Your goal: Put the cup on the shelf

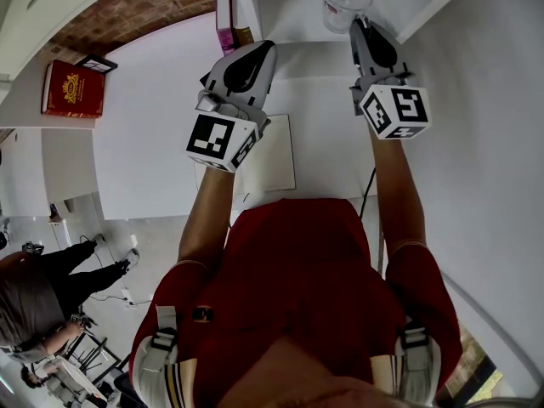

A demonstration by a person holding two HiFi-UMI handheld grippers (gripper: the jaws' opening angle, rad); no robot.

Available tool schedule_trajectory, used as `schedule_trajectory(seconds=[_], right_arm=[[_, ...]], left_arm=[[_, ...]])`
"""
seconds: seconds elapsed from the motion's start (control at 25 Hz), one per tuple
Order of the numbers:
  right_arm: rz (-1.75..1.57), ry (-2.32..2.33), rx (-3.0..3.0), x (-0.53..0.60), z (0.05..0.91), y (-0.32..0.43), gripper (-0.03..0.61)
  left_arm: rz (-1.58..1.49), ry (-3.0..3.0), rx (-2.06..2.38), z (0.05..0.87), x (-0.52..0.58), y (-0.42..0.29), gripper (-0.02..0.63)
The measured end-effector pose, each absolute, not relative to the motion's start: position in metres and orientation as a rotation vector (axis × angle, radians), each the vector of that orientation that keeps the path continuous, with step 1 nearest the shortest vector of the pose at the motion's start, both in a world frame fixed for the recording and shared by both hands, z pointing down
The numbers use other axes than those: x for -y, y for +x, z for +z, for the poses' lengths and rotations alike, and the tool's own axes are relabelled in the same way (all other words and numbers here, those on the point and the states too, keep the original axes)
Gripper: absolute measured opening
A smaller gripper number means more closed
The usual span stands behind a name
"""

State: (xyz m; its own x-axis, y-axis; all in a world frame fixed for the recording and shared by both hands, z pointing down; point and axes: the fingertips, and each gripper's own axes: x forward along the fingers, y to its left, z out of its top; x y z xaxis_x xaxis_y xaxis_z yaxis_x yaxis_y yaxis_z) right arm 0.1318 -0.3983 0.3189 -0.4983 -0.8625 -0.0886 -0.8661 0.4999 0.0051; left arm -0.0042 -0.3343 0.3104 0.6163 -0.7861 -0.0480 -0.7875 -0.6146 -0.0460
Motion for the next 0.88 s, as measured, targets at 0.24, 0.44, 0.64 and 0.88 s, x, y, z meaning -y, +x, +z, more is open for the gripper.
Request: schedule_trajectory(seconds=[0.24, 0.44, 0.64, 0.88], right_arm=[[0.067, -1.537, -2.655, 0.3978, 0.3200, 0.1311, 0.026], [0.085, -1.558, -2.664, 0.3980, 0.3198, 0.1307, 0.028], [0.103, -1.583, -2.664, 0.3980, 0.3213, 0.1317, 0.034], [0.079, -1.569, -2.677, 0.3980, 0.3214, 0.1336, 0.104]], left_arm=[[0.035, -2.773, -1.346, 0.3110, 0.3334, -0.0059, 0.005], [0.036, -2.776, -1.342, 0.3111, 0.3322, -0.0065, 0.005], [0.036, -2.777, -1.334, 0.3117, 0.3295, -0.0056, 0.005], [0.035, -2.777, -1.330, 0.3111, 0.3260, -0.0047, 0.005]])
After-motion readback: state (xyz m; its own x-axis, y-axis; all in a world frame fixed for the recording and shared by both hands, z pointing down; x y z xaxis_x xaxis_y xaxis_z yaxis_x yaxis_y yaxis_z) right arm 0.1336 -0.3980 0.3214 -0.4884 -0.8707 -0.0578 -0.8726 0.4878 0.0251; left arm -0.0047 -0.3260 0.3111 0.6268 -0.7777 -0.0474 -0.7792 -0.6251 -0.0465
